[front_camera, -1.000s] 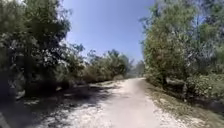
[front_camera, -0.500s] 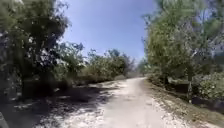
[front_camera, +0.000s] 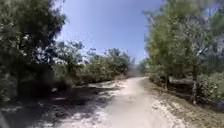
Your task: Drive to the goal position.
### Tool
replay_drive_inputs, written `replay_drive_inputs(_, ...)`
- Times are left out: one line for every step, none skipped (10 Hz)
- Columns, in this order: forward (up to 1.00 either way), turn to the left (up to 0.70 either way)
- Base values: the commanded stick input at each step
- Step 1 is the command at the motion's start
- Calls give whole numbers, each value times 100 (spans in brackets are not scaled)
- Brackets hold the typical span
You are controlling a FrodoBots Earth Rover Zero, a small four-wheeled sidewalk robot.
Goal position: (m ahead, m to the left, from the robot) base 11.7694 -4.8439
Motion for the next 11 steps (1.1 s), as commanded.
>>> replay_drive_inputs(45,2)
replay_drive_inputs(45,2)
replay_drive_inputs(45,2)
replay_drive_inputs(45,2)
replay_drive_inputs(45,2)
replay_drive_inputs(45,2)
replay_drive_inputs(45,2)
replay_drive_inputs(45,2)
replay_drive_inputs(45,2)
replay_drive_inputs(45,2)
replay_drive_inputs(45,2)
